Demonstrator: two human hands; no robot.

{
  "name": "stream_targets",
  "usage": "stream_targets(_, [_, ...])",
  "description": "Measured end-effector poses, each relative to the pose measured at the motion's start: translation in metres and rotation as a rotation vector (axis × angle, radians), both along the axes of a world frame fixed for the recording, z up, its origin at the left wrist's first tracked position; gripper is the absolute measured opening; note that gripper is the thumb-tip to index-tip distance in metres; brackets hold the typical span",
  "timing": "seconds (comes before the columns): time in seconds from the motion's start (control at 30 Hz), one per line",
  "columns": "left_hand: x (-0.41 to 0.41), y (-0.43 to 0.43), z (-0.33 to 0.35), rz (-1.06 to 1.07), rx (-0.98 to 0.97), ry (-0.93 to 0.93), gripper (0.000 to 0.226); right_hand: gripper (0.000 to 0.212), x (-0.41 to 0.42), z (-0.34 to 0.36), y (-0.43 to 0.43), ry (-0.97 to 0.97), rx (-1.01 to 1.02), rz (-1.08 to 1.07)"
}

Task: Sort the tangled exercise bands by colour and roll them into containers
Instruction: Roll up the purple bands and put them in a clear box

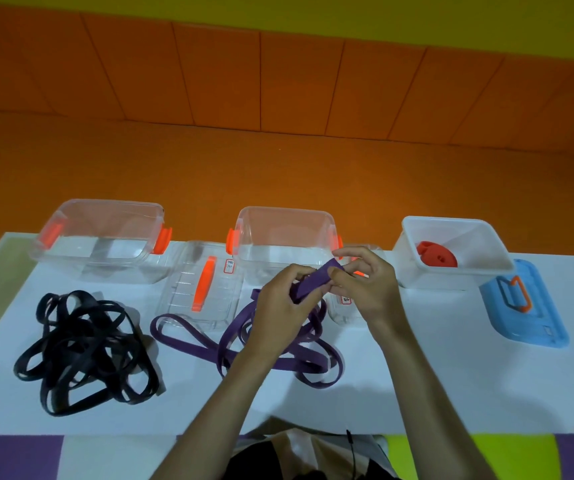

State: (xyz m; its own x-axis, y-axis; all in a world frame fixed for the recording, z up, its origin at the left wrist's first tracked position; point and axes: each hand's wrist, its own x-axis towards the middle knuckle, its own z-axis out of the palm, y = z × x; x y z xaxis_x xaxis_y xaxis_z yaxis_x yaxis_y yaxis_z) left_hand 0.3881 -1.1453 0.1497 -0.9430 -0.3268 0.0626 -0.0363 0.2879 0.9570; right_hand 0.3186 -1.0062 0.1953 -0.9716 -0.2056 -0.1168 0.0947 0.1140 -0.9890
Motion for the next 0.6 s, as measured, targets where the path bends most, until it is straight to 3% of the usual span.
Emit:
stream_targets(0.3, [-0.002,-0.004,0.008,0.075,-0.026,0.184,0.032,0.012,-0.006,0.009,0.000,-0.168,-0.076,0.013])
stream_targets(0.5, [-0.004,-0.006,0.015,0.149,0.254,0.219,0.024,0.032,-0.016,0.001,0.005,-0.619,-0.437,0.156])
stream_targets(0.6, [-0.006,-0.006,0.011,0.163,0.296,0.221,0.021,0.032,-0.015,-0.005,0.004,-0.722,-0.471,0.197])
